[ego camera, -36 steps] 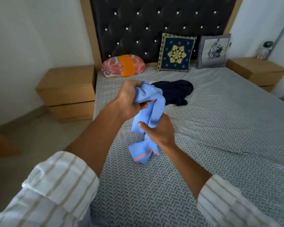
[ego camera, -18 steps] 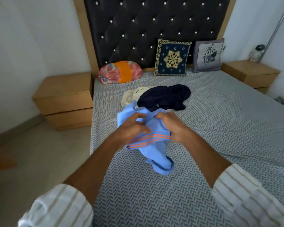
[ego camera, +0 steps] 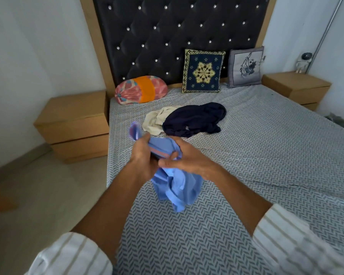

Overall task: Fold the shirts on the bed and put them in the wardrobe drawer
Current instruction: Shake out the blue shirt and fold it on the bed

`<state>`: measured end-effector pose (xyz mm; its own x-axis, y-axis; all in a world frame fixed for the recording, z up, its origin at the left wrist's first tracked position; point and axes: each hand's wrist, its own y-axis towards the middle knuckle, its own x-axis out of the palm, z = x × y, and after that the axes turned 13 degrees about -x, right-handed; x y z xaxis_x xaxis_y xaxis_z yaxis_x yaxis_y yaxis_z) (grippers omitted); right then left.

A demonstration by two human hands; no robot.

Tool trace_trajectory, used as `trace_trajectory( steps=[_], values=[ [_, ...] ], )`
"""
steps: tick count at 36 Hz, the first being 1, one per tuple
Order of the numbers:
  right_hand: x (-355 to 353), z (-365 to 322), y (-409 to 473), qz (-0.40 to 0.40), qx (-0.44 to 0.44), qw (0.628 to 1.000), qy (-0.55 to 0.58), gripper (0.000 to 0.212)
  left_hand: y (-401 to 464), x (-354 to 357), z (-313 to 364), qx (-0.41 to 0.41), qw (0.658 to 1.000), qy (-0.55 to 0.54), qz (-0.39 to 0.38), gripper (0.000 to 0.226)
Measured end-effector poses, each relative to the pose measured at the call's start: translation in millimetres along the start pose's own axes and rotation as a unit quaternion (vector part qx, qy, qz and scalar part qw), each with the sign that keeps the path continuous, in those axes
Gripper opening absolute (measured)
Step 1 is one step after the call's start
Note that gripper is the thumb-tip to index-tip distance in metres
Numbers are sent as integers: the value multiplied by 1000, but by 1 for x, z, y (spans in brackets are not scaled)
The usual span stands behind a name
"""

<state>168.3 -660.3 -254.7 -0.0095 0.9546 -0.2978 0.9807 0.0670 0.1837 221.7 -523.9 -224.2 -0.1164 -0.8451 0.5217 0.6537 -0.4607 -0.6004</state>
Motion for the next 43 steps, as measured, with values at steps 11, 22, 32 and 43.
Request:
trace_trajectory(
  steps=[11,22,32,43],
  values=[
    [-33,37,6,253,25,950,-183,13,-8,-7,41,71,987,141,39,41],
    [-53,5,12,119,11,989,-90,35,-3,-19,18,312,780,543,1,101],
    [-48,-18,6,-4,-27,999,-45,34,19,-31,4,364,724,580,89,30],
    [9,82,-35,-19,33,992,-124,47,-17,-26,43,294,897,285,165,31]
  ],
)
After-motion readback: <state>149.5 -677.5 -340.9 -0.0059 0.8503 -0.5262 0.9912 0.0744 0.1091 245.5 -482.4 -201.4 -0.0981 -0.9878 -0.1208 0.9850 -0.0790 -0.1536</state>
